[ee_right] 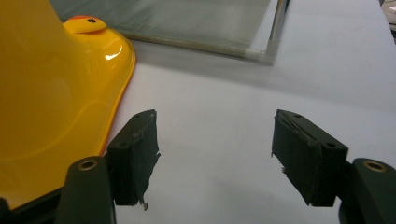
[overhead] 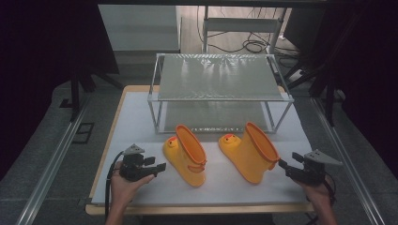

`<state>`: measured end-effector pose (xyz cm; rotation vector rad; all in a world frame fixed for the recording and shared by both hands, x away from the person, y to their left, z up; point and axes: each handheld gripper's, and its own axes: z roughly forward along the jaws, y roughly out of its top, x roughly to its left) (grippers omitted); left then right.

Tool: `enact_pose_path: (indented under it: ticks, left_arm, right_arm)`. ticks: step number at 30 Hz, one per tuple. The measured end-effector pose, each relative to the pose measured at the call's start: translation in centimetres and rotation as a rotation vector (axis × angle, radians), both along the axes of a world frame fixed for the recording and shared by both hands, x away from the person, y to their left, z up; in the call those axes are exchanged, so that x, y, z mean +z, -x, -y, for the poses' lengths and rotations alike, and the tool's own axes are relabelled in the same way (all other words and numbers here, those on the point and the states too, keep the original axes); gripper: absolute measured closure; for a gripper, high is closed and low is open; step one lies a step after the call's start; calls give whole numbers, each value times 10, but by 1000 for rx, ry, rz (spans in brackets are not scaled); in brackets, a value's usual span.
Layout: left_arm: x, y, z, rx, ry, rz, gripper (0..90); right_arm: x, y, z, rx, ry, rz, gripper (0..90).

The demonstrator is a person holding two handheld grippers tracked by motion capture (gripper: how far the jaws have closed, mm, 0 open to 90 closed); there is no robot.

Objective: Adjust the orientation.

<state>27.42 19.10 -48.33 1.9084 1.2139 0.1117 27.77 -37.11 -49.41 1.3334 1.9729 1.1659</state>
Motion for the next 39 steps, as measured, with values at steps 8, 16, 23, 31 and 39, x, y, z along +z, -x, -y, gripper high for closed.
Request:
enact_pose_path:
  ticks: [8,16,23,31,39]
  left_arm:
    - [1,3,3,-11,22,8,597]
    - [3,6,5,-17,-7,21,895]
    - [10,13,11,-72,-15,13,899]
    - [6,32,33,-133,-92,34,896]
    - [-4,45,64,-209,-114,28,900]
  right_arm:
    - [-1,3,5,-22,-8,-7,337]
    - [-6,3,3,2,12,-24,338]
    - [-9,4,3,-22,-14,-47,340]
    - [-12,3,-1,-11,1,-59,338]
    - [-13,3,1,-15,-7,-68,341]
